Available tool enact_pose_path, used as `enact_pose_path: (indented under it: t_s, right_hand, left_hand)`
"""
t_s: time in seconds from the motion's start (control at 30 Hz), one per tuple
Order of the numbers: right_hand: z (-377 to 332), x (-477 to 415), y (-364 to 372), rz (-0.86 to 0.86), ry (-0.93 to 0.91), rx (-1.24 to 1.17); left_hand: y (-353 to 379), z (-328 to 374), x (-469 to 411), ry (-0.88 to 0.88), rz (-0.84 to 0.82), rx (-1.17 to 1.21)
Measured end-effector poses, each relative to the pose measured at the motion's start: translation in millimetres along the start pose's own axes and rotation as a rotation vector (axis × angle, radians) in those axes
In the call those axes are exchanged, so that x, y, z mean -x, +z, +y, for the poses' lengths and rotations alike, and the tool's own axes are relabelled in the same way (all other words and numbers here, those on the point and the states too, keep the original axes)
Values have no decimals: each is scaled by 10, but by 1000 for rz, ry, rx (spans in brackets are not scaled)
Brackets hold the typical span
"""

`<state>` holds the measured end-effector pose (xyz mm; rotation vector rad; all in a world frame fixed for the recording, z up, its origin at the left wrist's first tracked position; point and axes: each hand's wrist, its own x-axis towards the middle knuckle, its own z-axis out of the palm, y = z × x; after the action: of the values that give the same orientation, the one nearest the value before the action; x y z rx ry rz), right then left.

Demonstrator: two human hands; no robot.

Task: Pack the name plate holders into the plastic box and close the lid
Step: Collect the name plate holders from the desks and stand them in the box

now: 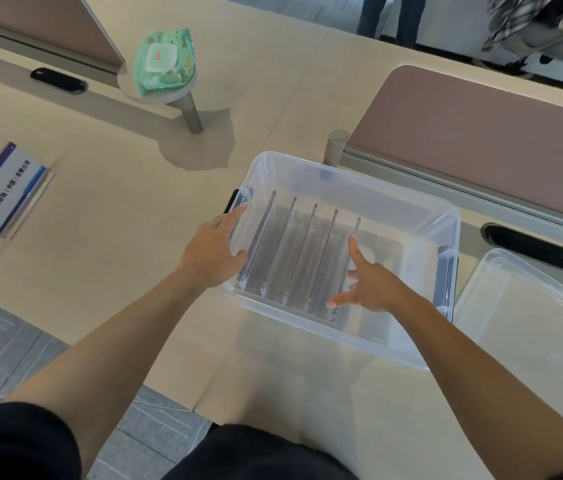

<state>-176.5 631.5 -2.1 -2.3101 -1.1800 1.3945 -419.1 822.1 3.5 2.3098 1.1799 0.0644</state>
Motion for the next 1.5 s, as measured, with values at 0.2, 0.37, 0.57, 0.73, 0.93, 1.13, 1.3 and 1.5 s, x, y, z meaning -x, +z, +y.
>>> enact_pose_path:
  t_s: [0.2, 0.37, 0.57, 0.73, 0.93, 1.13, 1.3, 1.5]
  right_hand:
    - [-5, 6, 18, -7, 16, -31]
    - [-12, 60, -38, -8, 28, -40]
    - [-215, 179, -280, 336, -53, 119]
    - [-931, 309, -203, 339, -413, 32]
    - [-1918, 323, 389, 275, -591, 149]
    - [-2811, 432, 1168, 303, -612, 276]
    - [-3439, 468, 1597, 278, -607, 354]
    - [-4103, 252, 1837, 267, -615, 186]
  left_hand:
    - [-6, 3, 12, -9, -16, -1]
    - [-41, 4, 64, -31, -2, 59]
    - [-213, 55, 330, -160, 237, 200]
    - [-367, 27, 856, -296, 401, 355]
    - [-622, -443, 1487, -420, 469, 527]
    - [-841, -1146, 2127, -468, 559, 607]
    - [-1031, -1772, 2447, -556, 657, 766]
    - [-1339, -2202, 2402, -646, 726, 869]
